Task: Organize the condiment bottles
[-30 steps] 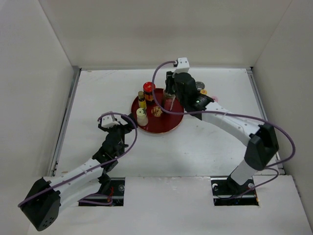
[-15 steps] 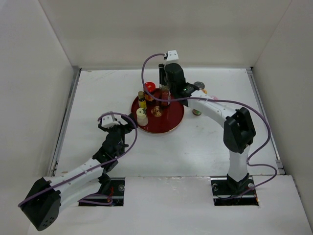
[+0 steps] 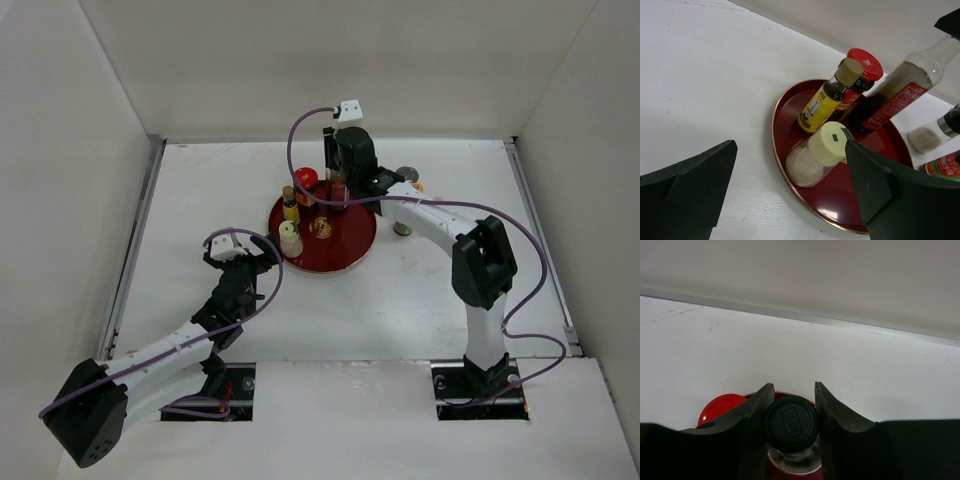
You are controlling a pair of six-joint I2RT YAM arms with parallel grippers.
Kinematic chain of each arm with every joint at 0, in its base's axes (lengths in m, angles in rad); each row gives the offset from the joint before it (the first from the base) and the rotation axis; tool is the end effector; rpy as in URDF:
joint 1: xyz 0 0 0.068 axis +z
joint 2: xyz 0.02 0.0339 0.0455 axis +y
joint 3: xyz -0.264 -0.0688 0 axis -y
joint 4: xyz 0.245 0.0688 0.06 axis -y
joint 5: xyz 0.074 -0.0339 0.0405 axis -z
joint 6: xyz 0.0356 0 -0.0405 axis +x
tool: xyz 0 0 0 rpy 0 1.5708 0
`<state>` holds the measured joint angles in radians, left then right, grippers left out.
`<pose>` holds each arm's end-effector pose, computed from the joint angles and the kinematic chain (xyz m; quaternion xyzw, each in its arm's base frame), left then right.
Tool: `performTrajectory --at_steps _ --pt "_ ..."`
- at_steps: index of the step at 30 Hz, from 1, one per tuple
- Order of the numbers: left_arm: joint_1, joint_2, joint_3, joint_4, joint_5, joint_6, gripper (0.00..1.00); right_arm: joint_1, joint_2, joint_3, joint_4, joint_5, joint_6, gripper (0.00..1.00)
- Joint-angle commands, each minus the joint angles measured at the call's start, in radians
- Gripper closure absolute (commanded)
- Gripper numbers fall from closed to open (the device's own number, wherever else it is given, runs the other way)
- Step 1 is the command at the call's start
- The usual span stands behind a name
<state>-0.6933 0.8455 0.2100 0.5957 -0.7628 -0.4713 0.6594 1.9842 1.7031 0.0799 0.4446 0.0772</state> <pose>0.1521 -0.0944 0.2099 -0.1822 0.6937 -0.1295 0.6847 0.3904 0.2832 0.3237 -0.0832 0.7637 0.0628 0.6371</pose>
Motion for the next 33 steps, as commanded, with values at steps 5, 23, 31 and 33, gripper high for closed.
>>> performTrajectory --at_steps 5,23,31,33 --pt "0.012 -0.011 -0.006 0.052 0.014 -0.012 0.09 0.009 -0.044 -0.032 0.199 0.028 0.006 0.4" --pt "0.012 -0.013 -0.004 0.049 0.019 -0.013 0.09 -0.083 -0.651 -0.632 0.17 0.13 0.101 0.04" --pt "0.007 -0.006 -0.003 0.053 0.023 -0.016 0.09 -0.197 -0.644 -0.708 0.018 0.086 0.16 0.01" --pt "0.008 -0.005 -0.003 0.053 0.023 -0.016 0.09 -0.209 -0.624 -0.72 0.023 0.077 0.167 0.02"
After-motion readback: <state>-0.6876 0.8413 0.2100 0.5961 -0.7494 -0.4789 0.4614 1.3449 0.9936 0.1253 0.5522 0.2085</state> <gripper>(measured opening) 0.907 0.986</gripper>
